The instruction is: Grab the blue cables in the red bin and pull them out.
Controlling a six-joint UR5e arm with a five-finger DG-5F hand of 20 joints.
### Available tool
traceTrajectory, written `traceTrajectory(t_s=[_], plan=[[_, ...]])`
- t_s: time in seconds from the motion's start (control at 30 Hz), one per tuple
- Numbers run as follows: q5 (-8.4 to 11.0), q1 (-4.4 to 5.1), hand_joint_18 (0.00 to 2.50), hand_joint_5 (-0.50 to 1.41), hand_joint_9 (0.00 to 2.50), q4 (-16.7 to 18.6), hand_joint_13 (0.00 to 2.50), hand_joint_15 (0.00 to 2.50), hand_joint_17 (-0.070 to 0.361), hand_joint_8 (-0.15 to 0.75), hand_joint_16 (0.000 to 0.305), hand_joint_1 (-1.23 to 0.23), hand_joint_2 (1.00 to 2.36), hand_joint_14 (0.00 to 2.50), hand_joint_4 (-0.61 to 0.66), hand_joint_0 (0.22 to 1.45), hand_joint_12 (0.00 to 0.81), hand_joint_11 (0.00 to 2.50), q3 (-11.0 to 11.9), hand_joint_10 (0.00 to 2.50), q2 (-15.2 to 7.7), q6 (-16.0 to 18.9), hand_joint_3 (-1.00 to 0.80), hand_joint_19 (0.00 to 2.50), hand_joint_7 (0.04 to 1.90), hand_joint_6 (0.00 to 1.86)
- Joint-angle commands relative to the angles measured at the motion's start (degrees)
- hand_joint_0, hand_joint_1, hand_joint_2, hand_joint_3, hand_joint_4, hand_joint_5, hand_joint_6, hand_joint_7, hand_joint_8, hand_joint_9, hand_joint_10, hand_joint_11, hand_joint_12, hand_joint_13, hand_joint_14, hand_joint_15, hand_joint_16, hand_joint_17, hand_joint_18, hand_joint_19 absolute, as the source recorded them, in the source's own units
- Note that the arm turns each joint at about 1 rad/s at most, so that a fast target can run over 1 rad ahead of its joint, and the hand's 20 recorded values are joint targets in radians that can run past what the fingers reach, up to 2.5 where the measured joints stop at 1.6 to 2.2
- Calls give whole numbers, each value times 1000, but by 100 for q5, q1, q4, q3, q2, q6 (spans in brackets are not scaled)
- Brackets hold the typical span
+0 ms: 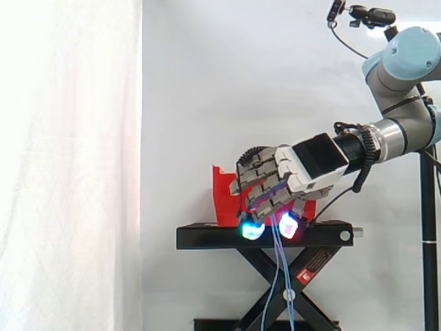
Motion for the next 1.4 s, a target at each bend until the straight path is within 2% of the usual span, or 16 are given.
traceTrajectory(t_s=[0.0, 0.53, 1.03, 1.27, 1.37], plan=[[6, -1, 518, 842, 872, -89, 611, 342, 102, 241, 45, -985, 1000, 14, 139, 840, 333, 591, 41, 19, 0, 16, -1000, 442, 555, 16], [-3, -1, 523, 844, 871, -63, 615, 347, 102, 245, 45, -985, 1000, 15, 154, 842, 334, 590, 15, 19, 0, 86, -1000, 442, 565, 16], [-3, -28, 529, 867, 879, -45, 621, 355, 102, 244, 45, -1002, 1000, 14, 79, 849, 332, 620, -3, 22, -9, 95, -1000, 444, 760, 10], [-3, -28, 529, 855, 874, -36, 623, 359, 102, 243, 45, -1003, 1000, 14, 84, 849, 333, 626, -29, 22, -9, 95, -1000, 451, 754, 9], [-12, -36, 531, 844, 874, 25, 623, 358, 102, 242, 45, -1005, 1000, 14, 93, 848, 334, 617, -108, 22, -9, 121, -1000, 442, 722, 10]])
